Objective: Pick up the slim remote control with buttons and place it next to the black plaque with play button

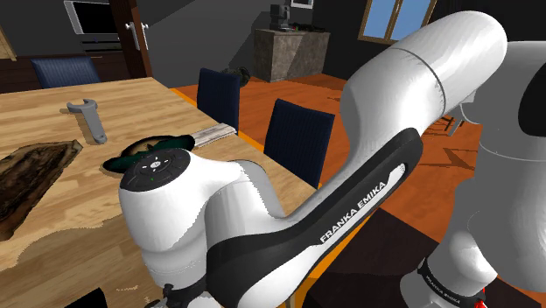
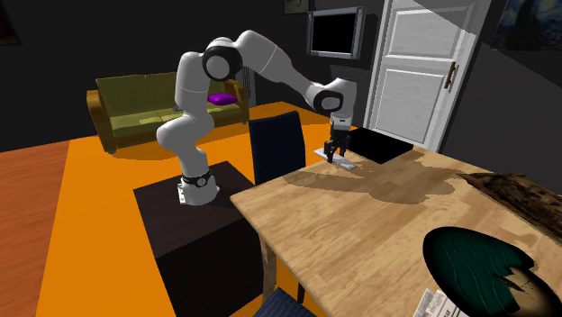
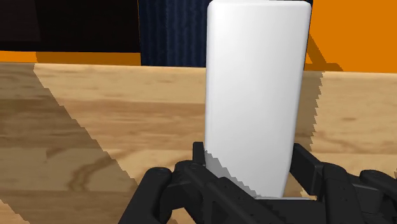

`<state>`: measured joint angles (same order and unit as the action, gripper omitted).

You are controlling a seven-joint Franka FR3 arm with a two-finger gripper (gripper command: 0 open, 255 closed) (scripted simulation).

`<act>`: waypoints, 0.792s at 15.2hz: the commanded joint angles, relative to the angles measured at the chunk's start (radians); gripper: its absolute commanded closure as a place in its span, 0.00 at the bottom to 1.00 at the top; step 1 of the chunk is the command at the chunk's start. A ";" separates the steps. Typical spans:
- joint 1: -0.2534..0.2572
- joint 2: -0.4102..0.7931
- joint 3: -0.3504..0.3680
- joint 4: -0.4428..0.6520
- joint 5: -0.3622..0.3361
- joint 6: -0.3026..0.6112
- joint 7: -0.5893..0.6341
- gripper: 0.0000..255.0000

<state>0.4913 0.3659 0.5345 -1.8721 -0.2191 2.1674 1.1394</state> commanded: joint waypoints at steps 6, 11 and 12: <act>0.001 0.002 -0.001 0.001 -0.002 0.002 0.001 1.00; 0.001 0.003 -0.001 0.001 -0.002 0.002 0.001 0.00; 0.001 0.003 -0.001 0.001 -0.002 0.002 0.001 0.00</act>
<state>0.4924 0.3685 0.5339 -1.8712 -0.2208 2.1696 1.1407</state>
